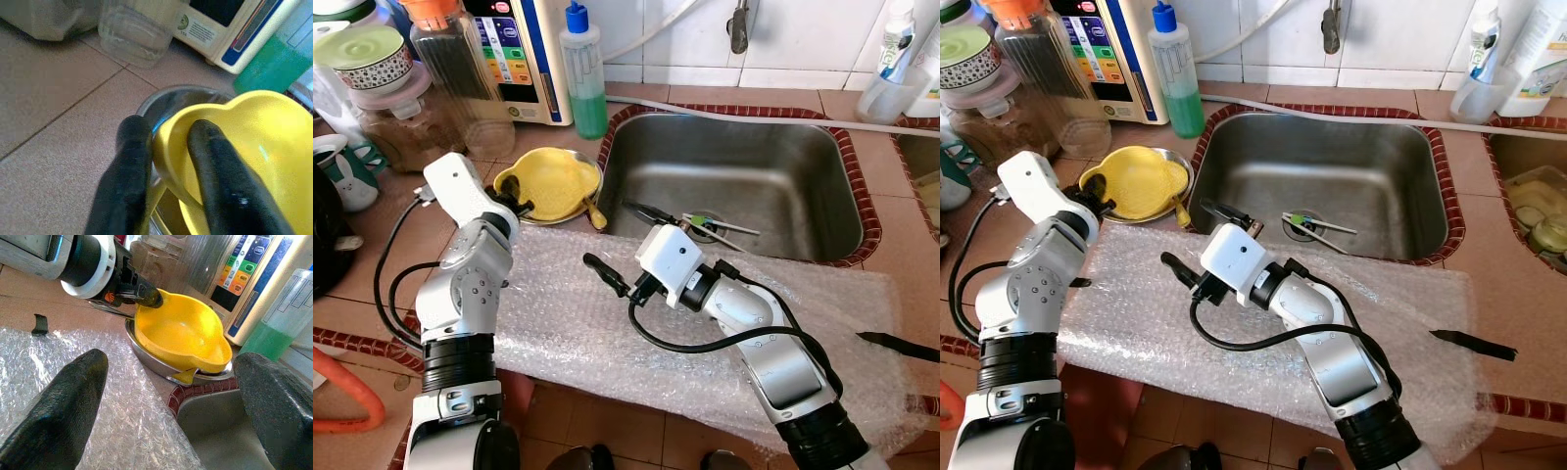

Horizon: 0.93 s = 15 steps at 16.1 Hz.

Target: Kitchen organization

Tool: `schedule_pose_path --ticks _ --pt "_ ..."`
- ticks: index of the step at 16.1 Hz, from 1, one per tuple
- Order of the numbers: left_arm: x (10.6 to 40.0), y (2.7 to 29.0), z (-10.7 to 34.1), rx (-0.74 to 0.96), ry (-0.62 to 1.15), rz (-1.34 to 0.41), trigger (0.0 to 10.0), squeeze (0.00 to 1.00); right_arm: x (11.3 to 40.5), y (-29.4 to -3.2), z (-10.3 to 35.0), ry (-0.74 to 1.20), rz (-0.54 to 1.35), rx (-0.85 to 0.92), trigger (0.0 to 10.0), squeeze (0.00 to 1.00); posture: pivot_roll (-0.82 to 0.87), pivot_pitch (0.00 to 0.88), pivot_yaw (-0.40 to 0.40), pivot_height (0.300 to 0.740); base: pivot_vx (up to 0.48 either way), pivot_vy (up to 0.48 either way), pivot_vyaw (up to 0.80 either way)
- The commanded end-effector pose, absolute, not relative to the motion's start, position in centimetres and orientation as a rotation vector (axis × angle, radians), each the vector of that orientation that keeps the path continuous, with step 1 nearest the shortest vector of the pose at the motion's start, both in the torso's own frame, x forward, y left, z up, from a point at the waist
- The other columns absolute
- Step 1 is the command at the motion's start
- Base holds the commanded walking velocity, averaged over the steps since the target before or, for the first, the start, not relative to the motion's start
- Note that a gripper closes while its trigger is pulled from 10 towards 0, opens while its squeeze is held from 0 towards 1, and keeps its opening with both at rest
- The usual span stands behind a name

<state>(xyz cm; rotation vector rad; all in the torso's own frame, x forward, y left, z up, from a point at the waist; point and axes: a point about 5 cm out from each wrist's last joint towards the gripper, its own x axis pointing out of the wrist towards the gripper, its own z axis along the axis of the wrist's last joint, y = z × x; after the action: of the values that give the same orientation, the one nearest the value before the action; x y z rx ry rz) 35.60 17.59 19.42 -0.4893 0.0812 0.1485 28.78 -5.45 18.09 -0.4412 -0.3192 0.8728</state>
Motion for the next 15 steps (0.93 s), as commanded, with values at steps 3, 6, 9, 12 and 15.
schedule_pose_path --ticks 3,6,9,12,15 --pt "35.4 18.2 19.6 -0.482 0.058 0.175 0.0 0.0 28.7 -5.0 18.0 -0.322 0.889 -0.443 10.0 0.0 -0.17 0.156 0.118 0.74 0.0 0.0 0.0" --pt "35.4 18.0 19.9 -0.493 0.034 0.17 0.0 0.0 28.7 -5.1 18.0 -0.324 0.889 -0.445 10.0 0.0 -0.17 0.155 0.116 0.74 0.0 0.0 0.0" --pt "35.4 17.9 21.0 -0.521 -0.052 0.144 0.0 0.0 28.8 -5.1 18.0 -0.325 0.887 -0.446 10.0 0.0 -0.17 0.155 0.114 0.74 0.0 0.0 0.0" --pt "35.3 17.0 22.5 -0.541 -0.145 0.053 0.0 0.0 28.8 -5.1 18.0 -0.325 0.886 -0.446 10.0 0.0 -0.17 0.155 0.114 0.74 0.0 0.0 0.0" --pt "35.2 16.8 23.5 -0.554 -0.208 0.025 0.0 0.0 29.0 -5.2 18.1 -0.328 0.87 -0.44 10.0 0.0 -0.17 0.157 0.113 0.74 0.0 0.0 0.0"
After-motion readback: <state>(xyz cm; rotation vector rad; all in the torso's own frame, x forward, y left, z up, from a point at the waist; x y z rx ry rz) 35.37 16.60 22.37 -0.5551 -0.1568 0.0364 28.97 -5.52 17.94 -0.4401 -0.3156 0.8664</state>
